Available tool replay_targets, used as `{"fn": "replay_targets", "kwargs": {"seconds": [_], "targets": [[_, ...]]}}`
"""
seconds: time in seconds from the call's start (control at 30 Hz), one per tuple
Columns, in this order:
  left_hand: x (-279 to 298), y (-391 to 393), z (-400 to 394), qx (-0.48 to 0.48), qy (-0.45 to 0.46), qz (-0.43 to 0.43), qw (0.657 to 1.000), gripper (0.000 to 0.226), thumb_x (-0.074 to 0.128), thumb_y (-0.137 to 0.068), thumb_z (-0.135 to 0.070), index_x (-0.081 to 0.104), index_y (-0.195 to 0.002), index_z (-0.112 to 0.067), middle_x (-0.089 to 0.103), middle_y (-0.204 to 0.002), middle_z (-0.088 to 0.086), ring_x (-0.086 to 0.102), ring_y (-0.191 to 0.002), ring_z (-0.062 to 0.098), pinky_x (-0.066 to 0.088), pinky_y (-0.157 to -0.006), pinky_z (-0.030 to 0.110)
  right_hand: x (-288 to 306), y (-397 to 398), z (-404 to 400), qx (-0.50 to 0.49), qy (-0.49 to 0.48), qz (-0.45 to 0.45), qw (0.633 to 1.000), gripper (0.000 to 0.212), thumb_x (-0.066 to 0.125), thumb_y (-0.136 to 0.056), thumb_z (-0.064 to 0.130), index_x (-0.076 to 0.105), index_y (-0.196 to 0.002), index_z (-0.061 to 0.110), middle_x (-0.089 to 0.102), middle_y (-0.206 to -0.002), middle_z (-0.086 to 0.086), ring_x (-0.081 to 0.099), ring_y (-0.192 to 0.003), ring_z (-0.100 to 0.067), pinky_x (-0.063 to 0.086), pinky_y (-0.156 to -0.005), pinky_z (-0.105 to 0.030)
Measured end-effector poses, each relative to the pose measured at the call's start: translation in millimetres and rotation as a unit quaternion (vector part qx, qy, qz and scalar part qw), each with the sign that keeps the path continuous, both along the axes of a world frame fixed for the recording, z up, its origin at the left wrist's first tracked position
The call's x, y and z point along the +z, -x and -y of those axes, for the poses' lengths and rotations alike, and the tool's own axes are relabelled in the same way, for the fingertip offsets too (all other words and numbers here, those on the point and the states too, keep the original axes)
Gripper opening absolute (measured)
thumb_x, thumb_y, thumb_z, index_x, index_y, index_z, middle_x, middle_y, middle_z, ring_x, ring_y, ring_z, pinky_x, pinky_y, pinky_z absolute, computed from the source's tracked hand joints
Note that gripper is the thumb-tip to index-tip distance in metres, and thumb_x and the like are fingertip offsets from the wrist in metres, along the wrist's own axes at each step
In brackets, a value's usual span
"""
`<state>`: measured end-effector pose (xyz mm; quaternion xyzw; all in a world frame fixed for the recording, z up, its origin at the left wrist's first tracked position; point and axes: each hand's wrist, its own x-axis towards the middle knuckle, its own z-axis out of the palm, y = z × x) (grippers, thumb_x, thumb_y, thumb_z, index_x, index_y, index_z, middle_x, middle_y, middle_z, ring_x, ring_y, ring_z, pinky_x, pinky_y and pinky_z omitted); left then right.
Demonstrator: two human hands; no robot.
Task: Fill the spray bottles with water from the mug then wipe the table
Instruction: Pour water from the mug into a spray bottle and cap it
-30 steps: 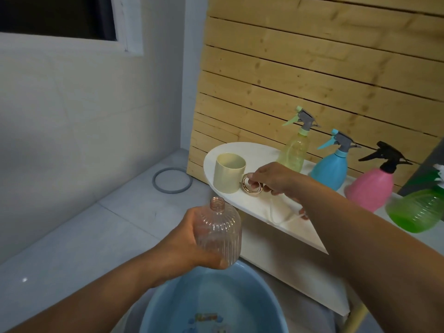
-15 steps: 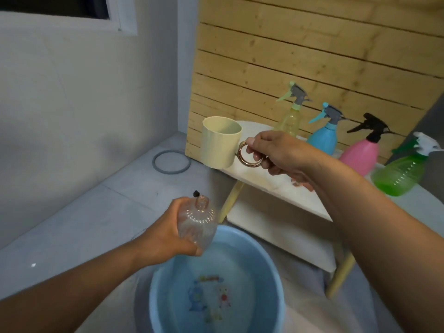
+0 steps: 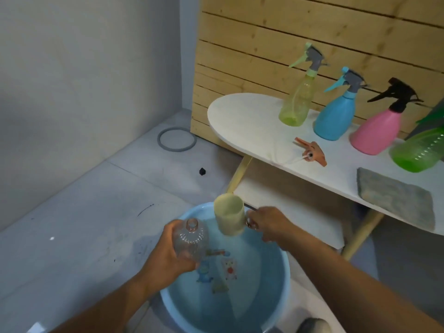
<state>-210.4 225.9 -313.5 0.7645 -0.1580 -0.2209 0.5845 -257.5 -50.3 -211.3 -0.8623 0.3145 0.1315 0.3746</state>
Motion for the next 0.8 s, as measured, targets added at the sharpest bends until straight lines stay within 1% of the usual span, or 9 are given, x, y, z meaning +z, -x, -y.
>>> {"fn": "replay_targets", "kwargs": {"seconds": [0.03,0.07,0.13,0.2,0.27,0.33,0.4,0.63,0.8], "targets": [[-5,2,0,0.003,-0.003,0.002,1.0,0.101,0.099,-0.054,-0.013,0.043,-0.134,-0.042,0.061,-0.125,-0.026,0.063,-0.12,0.006,0.059,-0.094,0.032,-19,4,3,-0.014,0.002,0.001,1.0,0.011,0.067,-0.091,0.019,0.062,-0.086,0.011,0.052,-0.075,-0.007,0.055,-0.064,-0.024,0.041,-0.056,-0.028],[-9,4,1,0.002,-0.004,0.002,1.0,0.101,0.098,-0.053,-0.017,0.043,-0.134,-0.043,0.06,-0.126,-0.026,0.062,-0.121,0.006,0.058,-0.096,0.032,-38,10,5,0.012,0.046,-0.006,0.999,0.026,0.066,-0.093,0.026,0.058,-0.073,0.012,0.05,-0.067,-0.003,0.05,-0.059,-0.021,0.038,-0.051,-0.026],[-15,7,3,-0.002,-0.009,0.003,1.0,0.102,0.099,-0.051,-0.024,0.043,-0.134,-0.046,0.058,-0.128,-0.024,0.061,-0.123,0.006,0.057,-0.099,0.037,-77,17,11,0.001,0.111,-0.012,0.994,0.035,0.064,-0.094,0.029,0.053,-0.063,0.018,0.052,-0.065,0.002,0.052,-0.065,-0.019,0.042,-0.055,-0.028],[-18,12,7,-0.008,-0.007,-0.002,1.0,0.108,0.104,-0.045,-0.039,0.044,-0.134,-0.043,0.058,-0.127,-0.025,0.061,-0.122,0.006,0.057,-0.099,0.034,-102,22,10,0.02,0.154,-0.033,0.987,0.026,0.058,-0.095,0.026,0.057,-0.07,0.02,0.061,-0.077,0.0,0.059,-0.077,-0.022,0.045,-0.065,-0.03],[-19,16,9,-0.008,-0.007,-0.006,1.0,0.112,0.104,-0.04,-0.05,0.045,-0.135,-0.038,0.059,-0.125,-0.028,0.062,-0.12,0.003,0.056,-0.096,0.026,-118,25,8,0.08,0.209,-0.048,0.973,0.016,0.054,-0.098,0.025,0.068,-0.092,0.02,0.066,-0.1,-0.004,0.065,-0.092,-0.025,0.046,-0.072,-0.03],[-22,17,11,-0.004,-0.018,-0.007,1.0,0.109,0.104,-0.043,-0.044,0.045,-0.134,-0.039,0.059,-0.125,-0.028,0.062,-0.119,0.001,0.055,-0.094,0.021,-132,26,8,0.152,0.272,-0.081,0.947,0.024,0.054,-0.1,0.021,0.065,-0.121,0.018,0.059,-0.124,-0.007,0.064,-0.111,-0.027,0.051,-0.085,-0.035],[-25,18,12,-0.004,-0.03,-0.005,1.0,0.106,0.103,-0.046,-0.041,0.044,-0.134,-0.042,0.06,-0.127,-0.025,0.063,-0.118,0.003,0.055,-0.095,0.023,-145,27,7,0.208,0.312,-0.097,0.922,0.034,0.058,-0.099,0.02,0.058,-0.133,0.018,0.052,-0.134,-0.008,0.057,-0.12,-0.028,0.052,-0.092,-0.039],[-28,14,13,0.002,-0.044,0.008,0.999,0.104,0.103,-0.047,-0.037,0.043,-0.131,-0.053,0.06,-0.131,-0.018,0.065,-0.119,0.01,0.057,-0.099,0.036,-154,24,-2,0.257,0.363,-0.105,0.889,0.04,0.055,-0.096,0.001,0.057,-0.134,0.012,0.054,-0.134,-0.009,0.057,-0.122,-0.028,0.053,-0.093,-0.039],[-29,9,15,-0.006,-0.049,0.004,0.999,0.109,0.103,-0.046,-0.04,0.042,-0.137,-0.044,0.059,-0.132,-0.018,0.064,-0.119,0.006,0.057,-0.098,0.03,-166,22,-6,0.222,0.302,-0.103,0.922,0.03,0.062,-0.099,0.019,0.063,-0.129,0.018,0.057,-0.131,-0.004,0.06,-0.12,-0.024,0.052,-0.094,-0.034]]}}
